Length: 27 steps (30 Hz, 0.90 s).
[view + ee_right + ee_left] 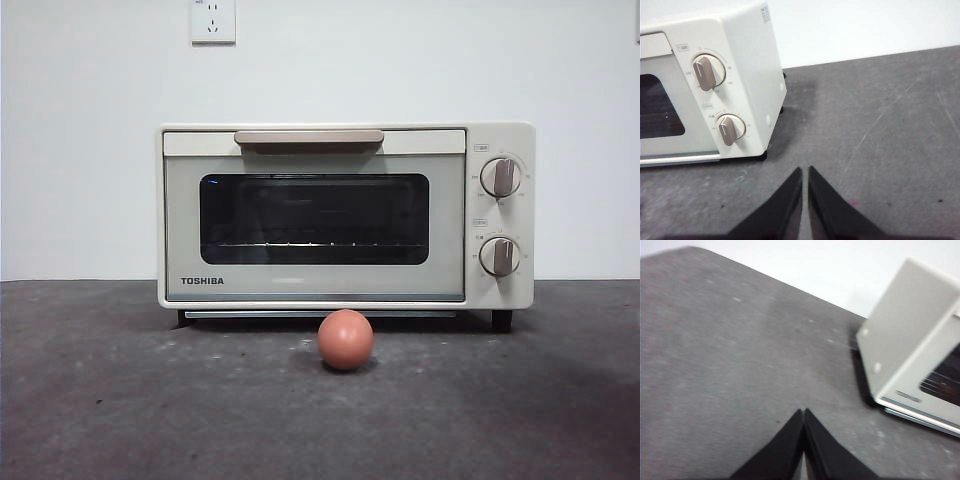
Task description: Eggoven
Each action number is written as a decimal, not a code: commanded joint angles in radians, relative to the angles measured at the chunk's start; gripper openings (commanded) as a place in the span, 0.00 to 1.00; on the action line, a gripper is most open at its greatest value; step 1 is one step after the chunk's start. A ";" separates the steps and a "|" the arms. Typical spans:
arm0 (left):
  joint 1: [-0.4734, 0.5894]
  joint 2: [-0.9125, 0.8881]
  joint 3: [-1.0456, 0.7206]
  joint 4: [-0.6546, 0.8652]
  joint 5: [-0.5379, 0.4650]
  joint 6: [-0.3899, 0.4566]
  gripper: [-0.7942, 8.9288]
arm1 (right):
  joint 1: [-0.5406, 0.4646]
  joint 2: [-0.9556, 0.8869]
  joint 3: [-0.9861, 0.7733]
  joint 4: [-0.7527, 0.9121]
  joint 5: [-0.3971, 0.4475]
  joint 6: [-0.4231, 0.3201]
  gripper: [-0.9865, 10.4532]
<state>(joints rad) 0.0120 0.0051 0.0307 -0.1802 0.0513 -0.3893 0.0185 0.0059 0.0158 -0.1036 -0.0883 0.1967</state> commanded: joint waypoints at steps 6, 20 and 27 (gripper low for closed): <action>0.002 0.000 0.021 -0.046 0.146 -0.140 0.09 | -0.001 -0.001 0.027 -0.011 -0.077 0.174 0.09; 0.002 0.214 0.345 -0.175 0.422 -0.091 0.09 | 0.000 0.190 0.416 -0.289 -0.201 0.153 0.09; -0.002 0.441 0.558 -0.399 0.585 0.086 0.09 | 0.017 0.407 0.649 -0.542 -0.363 0.004 0.09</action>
<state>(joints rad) 0.0120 0.4236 0.5568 -0.5640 0.6205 -0.3790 0.0303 0.3992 0.6384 -0.6334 -0.4328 0.2642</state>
